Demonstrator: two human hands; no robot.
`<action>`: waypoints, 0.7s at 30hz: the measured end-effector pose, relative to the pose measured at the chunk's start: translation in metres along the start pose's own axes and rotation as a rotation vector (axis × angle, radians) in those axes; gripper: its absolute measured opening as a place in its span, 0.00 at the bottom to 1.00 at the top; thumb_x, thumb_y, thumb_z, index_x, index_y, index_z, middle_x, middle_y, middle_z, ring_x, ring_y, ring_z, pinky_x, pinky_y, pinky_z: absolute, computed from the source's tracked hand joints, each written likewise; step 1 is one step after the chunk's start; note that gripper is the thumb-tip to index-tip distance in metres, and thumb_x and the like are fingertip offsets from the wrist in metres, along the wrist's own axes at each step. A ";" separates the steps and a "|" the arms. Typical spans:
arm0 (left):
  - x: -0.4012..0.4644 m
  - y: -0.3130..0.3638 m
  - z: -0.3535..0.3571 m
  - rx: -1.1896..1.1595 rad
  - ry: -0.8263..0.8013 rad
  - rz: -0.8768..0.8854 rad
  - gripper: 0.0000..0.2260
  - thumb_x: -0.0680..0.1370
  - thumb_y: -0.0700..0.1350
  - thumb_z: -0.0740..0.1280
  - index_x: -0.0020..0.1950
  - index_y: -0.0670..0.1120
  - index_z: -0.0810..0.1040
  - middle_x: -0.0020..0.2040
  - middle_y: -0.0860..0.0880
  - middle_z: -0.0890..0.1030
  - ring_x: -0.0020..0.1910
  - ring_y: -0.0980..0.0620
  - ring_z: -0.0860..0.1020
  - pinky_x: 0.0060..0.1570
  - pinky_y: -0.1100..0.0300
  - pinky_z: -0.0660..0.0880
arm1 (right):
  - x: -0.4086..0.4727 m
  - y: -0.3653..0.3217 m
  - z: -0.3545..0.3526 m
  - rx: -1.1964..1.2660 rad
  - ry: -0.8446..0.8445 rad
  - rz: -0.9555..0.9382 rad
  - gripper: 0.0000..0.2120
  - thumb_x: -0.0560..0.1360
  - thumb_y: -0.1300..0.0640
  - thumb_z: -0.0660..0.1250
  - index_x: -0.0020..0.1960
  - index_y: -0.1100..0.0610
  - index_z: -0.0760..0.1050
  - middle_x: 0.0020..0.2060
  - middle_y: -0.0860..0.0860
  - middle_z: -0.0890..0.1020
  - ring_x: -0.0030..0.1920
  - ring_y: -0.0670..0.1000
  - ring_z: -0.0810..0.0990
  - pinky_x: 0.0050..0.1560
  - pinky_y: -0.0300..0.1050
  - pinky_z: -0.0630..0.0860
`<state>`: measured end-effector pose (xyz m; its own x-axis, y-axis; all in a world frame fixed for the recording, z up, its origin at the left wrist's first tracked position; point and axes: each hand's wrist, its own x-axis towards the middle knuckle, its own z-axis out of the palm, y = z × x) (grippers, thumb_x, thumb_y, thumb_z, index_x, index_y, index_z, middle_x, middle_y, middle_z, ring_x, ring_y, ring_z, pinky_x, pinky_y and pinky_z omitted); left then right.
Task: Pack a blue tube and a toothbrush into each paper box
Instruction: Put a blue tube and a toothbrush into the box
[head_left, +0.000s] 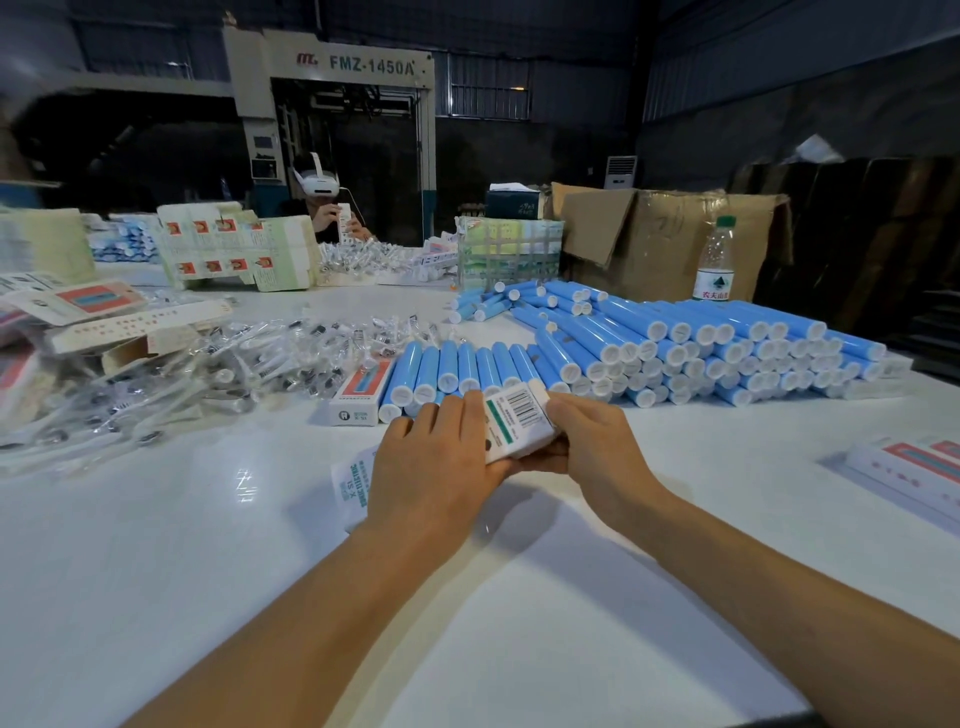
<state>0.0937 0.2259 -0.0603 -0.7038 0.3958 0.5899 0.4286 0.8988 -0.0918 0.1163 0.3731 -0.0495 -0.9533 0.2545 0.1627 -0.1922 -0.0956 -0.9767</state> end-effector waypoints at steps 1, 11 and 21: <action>0.000 0.000 -0.002 0.022 0.006 0.015 0.33 0.72 0.62 0.67 0.66 0.38 0.73 0.55 0.42 0.80 0.51 0.44 0.79 0.46 0.52 0.75 | 0.000 0.000 0.000 -0.007 -0.004 -0.005 0.15 0.79 0.66 0.54 0.43 0.66 0.79 0.41 0.58 0.85 0.42 0.56 0.85 0.37 0.49 0.82; -0.001 -0.002 0.002 0.136 0.011 0.082 0.33 0.66 0.62 0.74 0.59 0.37 0.79 0.46 0.43 0.82 0.41 0.45 0.80 0.38 0.53 0.76 | -0.003 0.005 -0.002 -0.240 -0.049 -0.093 0.20 0.80 0.63 0.55 0.40 0.47 0.80 0.37 0.46 0.85 0.39 0.49 0.84 0.36 0.43 0.81; 0.004 -0.004 0.014 0.146 0.011 0.018 0.33 0.78 0.66 0.49 0.75 0.45 0.52 0.69 0.48 0.66 0.66 0.48 0.68 0.58 0.56 0.65 | -0.003 0.002 -0.002 -0.561 0.106 -0.299 0.08 0.74 0.56 0.68 0.37 0.47 0.77 0.37 0.44 0.80 0.35 0.41 0.76 0.35 0.36 0.72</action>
<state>0.0812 0.2263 -0.0690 -0.6900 0.4108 0.5960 0.3538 0.9097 -0.2174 0.1192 0.3739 -0.0520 -0.8439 0.2885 0.4523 -0.2673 0.5048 -0.8208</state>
